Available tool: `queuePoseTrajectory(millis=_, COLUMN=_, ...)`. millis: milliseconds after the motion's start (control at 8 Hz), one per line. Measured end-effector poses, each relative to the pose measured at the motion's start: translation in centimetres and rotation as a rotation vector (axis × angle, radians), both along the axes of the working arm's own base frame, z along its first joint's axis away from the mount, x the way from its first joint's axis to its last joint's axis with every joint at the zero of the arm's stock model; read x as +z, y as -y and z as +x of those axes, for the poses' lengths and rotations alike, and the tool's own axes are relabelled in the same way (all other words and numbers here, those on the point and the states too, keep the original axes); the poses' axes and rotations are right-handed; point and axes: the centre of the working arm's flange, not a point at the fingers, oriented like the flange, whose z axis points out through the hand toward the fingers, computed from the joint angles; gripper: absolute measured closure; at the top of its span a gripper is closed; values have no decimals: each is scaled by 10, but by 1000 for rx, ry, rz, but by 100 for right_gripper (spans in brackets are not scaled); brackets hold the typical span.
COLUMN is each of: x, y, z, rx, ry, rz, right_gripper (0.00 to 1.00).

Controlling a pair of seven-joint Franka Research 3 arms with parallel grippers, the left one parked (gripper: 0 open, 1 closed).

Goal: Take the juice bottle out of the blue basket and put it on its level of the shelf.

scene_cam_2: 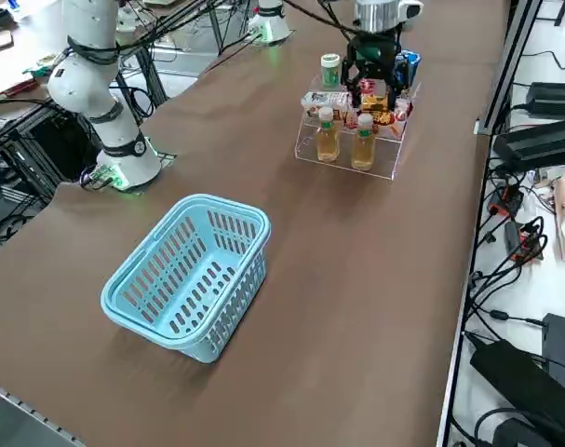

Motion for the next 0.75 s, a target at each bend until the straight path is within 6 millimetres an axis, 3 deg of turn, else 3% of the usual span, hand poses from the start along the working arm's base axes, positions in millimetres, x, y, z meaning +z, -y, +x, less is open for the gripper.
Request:
queuePoseTrajectory(millis=375, x=45, y=55, z=-10, rx=-228, ry=-40, rz=77, right_gripper=0)
queuePoseTrajectory(millis=750, x=72, y=85, z=-19, rx=-575, ry=-57, rz=115, right_gripper=0)
